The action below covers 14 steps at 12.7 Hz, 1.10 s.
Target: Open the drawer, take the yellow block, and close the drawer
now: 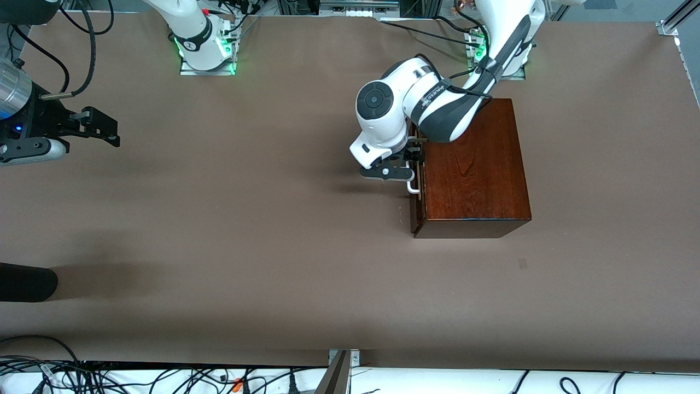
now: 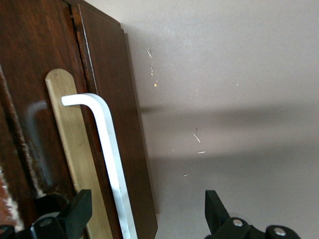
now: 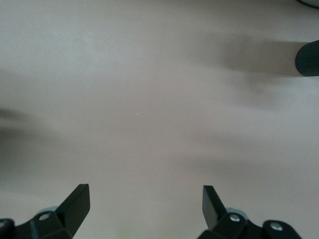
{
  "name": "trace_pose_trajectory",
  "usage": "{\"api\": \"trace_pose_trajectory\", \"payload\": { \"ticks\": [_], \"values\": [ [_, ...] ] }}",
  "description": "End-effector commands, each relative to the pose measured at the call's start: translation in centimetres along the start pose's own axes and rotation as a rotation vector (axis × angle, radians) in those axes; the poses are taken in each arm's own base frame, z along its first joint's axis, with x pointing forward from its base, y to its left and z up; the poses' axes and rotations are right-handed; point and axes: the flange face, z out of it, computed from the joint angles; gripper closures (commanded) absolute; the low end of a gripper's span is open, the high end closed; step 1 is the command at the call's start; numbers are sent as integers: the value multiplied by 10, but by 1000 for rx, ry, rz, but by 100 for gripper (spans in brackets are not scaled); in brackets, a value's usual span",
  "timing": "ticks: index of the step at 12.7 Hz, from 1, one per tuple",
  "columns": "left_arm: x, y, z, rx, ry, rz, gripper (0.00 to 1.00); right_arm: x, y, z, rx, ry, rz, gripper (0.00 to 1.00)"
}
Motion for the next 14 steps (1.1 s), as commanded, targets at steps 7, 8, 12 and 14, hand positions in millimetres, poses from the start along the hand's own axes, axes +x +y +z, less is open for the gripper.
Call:
{"api": "trace_pose_trajectory", "payload": {
  "ticks": [7,8,12,14],
  "values": [
    [-1,4,22,35,34,-34,0,-4,2,-5,17,4,4,0],
    [0,6,23,27,40,-44,0,-4,2,-5,17,4,4,0],
    [-7,21,32,25,39,-52,0,-4,2,-5,17,4,4,0],
    [-7,21,32,22,41,-52,0,-4,2,-5,17,4,4,0]
  ]
}}
